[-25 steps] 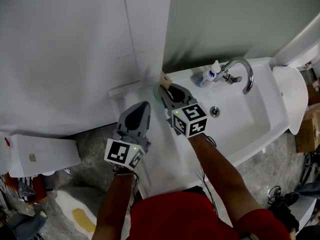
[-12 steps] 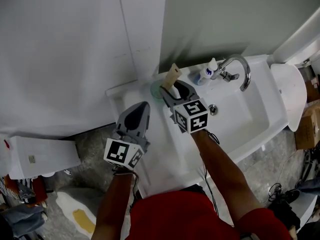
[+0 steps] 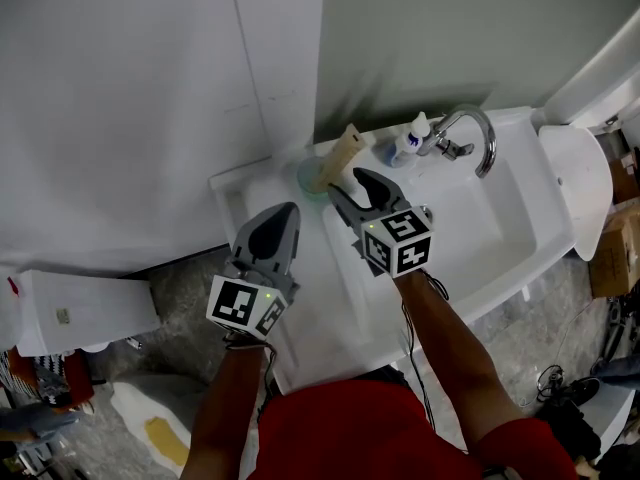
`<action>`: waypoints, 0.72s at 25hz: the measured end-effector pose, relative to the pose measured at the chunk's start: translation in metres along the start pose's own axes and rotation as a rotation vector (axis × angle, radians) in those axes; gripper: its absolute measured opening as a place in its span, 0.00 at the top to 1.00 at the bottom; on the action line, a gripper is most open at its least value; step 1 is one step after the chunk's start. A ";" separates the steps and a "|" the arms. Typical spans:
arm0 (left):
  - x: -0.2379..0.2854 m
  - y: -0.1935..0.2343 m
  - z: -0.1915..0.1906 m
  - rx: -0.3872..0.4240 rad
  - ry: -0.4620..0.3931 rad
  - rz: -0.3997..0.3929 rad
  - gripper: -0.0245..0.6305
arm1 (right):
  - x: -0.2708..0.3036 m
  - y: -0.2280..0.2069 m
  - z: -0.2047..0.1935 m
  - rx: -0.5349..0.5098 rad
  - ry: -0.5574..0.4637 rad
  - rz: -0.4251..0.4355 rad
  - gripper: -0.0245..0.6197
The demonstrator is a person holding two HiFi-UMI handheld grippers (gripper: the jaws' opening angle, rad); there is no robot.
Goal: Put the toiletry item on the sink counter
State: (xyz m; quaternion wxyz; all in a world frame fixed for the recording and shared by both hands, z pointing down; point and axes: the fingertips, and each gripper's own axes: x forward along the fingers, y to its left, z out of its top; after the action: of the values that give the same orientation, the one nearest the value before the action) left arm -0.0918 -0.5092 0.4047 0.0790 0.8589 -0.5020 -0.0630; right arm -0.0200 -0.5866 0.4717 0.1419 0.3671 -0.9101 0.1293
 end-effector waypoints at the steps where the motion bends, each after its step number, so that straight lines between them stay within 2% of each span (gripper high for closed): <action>1: -0.001 -0.001 0.001 0.000 -0.002 -0.001 0.94 | -0.008 0.007 0.006 -0.007 -0.026 0.020 0.62; 6: -0.005 -0.015 0.008 0.010 -0.010 -0.024 0.94 | -0.049 0.046 0.036 -0.066 -0.142 0.135 0.63; 12: -0.016 -0.042 0.024 0.050 -0.022 -0.064 0.94 | -0.093 0.083 0.054 -0.133 -0.222 0.215 0.85; 18: -0.034 -0.072 0.040 0.078 -0.036 -0.106 0.94 | -0.124 0.113 0.061 -0.157 -0.266 0.274 0.90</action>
State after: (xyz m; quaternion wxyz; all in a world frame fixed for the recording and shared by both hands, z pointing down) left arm -0.0545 -0.4480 0.3519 0.0328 0.8856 -0.4591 -0.0631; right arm -0.0241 -0.4497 0.3566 0.0297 0.2414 -0.9696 0.0262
